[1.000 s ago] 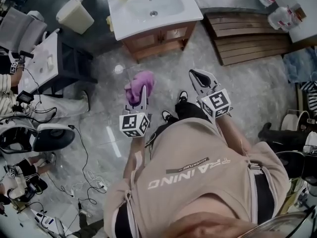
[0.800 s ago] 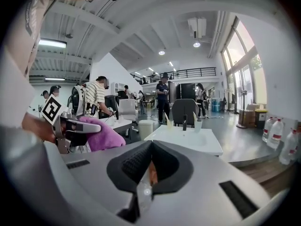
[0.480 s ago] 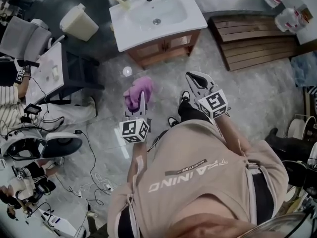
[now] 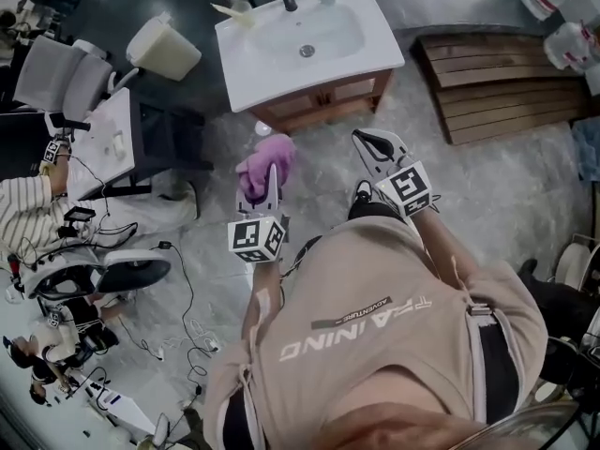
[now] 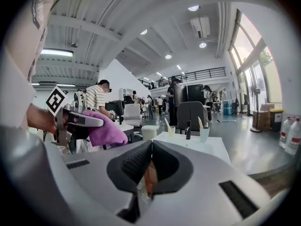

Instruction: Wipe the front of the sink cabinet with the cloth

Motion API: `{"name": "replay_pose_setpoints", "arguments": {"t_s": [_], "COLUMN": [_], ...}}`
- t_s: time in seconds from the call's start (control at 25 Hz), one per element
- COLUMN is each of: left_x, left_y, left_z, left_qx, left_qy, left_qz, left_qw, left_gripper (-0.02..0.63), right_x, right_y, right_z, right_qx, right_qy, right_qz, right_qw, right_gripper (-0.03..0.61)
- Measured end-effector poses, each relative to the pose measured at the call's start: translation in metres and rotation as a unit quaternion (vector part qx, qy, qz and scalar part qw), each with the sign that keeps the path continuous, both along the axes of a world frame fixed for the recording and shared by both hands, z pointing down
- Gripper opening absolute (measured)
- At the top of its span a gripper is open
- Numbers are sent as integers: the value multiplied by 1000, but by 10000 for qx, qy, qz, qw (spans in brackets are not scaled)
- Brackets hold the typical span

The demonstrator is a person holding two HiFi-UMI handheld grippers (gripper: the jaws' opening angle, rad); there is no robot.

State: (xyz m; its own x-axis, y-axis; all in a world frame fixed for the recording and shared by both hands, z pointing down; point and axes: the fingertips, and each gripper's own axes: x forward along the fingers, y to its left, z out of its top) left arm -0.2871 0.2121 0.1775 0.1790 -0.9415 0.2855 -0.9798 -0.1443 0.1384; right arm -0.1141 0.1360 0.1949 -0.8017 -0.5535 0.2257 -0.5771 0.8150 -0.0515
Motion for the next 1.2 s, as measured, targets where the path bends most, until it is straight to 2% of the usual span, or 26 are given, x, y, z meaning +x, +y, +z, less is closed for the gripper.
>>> {"name": "replay_pose_setpoints", "arguments": {"t_s": [0.32, 0.6, 0.88, 1.2], "left_x": [6, 5, -15, -38], "left_y": [-34, -56, -93, -139], "left_z": [-1, -1, 6, -4], "left_qx": [-15, -30, -82, 83], "left_qy": [-40, -163, -42, 36], "left_qz": [-175, -45, 261, 724], "left_qw": [9998, 9999, 9996, 9973], "left_gripper": [49, 49, 49, 49], "right_x": [16, 20, 6, -21], "right_y": [-38, -54, -72, -93], "right_z": [7, 16, 10, 1], "right_qx": [-273, -404, -420, -355], "right_qy": [-322, -248, -197, 74], "right_qz": [48, 166, 483, 738], "right_qw": [9991, 9987, 9978, 9966], "right_gripper": [12, 12, 12, 12]}}
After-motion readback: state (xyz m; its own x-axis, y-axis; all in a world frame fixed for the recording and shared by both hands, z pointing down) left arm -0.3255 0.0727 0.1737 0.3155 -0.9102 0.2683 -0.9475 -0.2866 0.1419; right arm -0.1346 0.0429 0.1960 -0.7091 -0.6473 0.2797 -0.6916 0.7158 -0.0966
